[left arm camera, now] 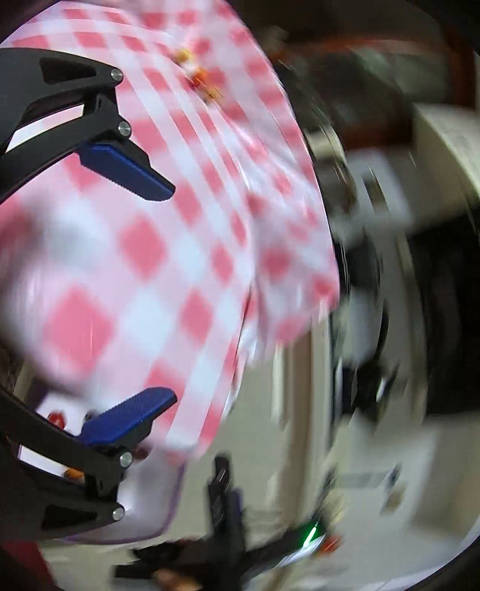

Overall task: Organize fruits
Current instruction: 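Move both open tools back over the fruit on the tablecloth, then grasp the striped pepino melon with the right tool while the left tool grasps a yellow tomato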

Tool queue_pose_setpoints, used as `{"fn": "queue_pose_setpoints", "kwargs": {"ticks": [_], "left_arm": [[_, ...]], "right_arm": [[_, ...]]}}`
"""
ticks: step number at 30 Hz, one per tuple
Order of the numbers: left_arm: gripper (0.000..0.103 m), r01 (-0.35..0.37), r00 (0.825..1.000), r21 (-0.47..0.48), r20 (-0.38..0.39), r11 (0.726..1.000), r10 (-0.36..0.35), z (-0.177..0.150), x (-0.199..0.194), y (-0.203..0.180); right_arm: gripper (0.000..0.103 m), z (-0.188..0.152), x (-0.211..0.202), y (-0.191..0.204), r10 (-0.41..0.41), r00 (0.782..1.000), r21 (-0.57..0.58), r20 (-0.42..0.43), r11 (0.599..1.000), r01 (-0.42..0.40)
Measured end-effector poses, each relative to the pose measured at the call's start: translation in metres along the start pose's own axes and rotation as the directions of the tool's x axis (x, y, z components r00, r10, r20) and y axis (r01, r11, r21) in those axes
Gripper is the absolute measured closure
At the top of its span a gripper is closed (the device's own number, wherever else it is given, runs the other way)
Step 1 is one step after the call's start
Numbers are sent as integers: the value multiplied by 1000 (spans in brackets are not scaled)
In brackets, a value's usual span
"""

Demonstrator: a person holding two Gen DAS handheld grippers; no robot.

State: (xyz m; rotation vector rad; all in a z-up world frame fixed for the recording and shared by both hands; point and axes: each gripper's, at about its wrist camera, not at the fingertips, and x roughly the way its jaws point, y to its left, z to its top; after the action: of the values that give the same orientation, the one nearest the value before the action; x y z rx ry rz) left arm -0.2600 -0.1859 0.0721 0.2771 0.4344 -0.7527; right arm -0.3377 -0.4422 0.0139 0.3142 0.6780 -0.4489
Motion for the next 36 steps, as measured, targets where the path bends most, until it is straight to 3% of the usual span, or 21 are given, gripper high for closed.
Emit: {"fn": "queue_pose_setpoints", "kwargs": {"ticks": [3, 6, 10, 14, 18, 19, 21, 28, 31, 36], "left_arm": [[2, -139, 990, -153, -21, 978, 137, 7, 9, 75], [2, -274, 962, -232, -65, 933, 266, 8, 23, 145], [2, -450, 893, -300, -143, 841, 426, 7, 52, 242], [2, -549, 835, -385, -216, 742, 506, 1, 77, 321], [2, -582, 807, -514, -271, 631, 524, -9, 95, 394], [2, -582, 805, -532, -275, 614, 525, -12, 98, 402], [2, -556, 818, -599, -271, 577, 508, -19, 100, 427], [2, -496, 847, -687, -250, 531, 468, -41, 86, 449], [2, -472, 865, -706, -254, 527, 433, -45, 89, 456], [2, -474, 865, -703, -258, 531, 431, -47, 92, 455]], "right_arm": [[17, 17, -4, 51, 78, 996, -95, 50, 993, -73], [16, 28, 6, 113, 170, 984, -194, 59, 969, -155], [16, 41, 38, 189, 262, 965, -240, -4, 936, -256], [16, 53, 69, 250, 338, 940, -227, -52, 912, -341], [16, 62, 101, 297, 380, 920, -224, -94, 893, -391], [16, 65, 111, 309, 383, 918, -230, -105, 889, -397], [16, 69, 124, 328, 384, 915, -242, -122, 883, -403], [16, 110, 192, 404, 407, 901, -211, -148, 877, -431], [20, 133, 227, 445, 437, 880, -174, -185, 867, -467], [31, 164, 269, 506, 426, 872, -183, -242, 862, -472]]}}
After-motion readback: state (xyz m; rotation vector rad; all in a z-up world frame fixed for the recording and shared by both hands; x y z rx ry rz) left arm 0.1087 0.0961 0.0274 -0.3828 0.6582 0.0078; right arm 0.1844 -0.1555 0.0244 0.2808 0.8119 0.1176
